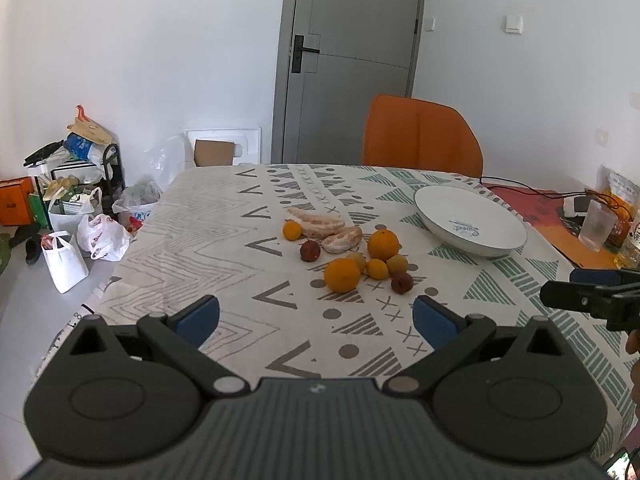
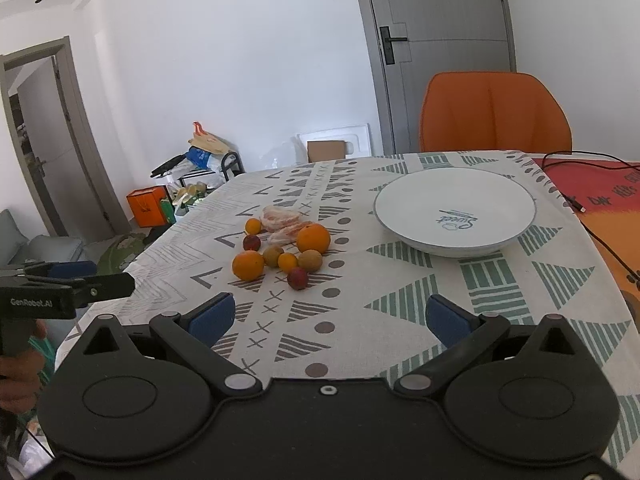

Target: Organize fruits

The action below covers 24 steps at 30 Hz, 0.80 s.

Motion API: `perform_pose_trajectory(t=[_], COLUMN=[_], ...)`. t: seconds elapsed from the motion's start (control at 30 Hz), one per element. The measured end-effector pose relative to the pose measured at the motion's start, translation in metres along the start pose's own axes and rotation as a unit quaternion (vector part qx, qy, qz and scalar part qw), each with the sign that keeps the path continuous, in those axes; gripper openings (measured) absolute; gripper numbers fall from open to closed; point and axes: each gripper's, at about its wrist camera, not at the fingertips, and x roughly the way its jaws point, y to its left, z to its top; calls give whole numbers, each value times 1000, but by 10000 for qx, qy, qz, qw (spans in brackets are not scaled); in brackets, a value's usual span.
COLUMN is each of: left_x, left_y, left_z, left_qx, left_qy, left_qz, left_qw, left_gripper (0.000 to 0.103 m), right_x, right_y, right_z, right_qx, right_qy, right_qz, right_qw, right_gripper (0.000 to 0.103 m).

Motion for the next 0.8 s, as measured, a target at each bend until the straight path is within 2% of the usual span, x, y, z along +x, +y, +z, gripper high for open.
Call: perform_pose_trajectory(t=[0.8], left_x=[54], left_y=[21], left_z=[14], left_qx=[-186], left_qy=[247], left_qz=[120], left_qw=[9994], left_gripper=[103], right_x=[63], right_y=[-6], right_z=[7], right_qx=[60], right_qy=[457], right_qz=[-16], right_qw=[9989], right_gripper=[103])
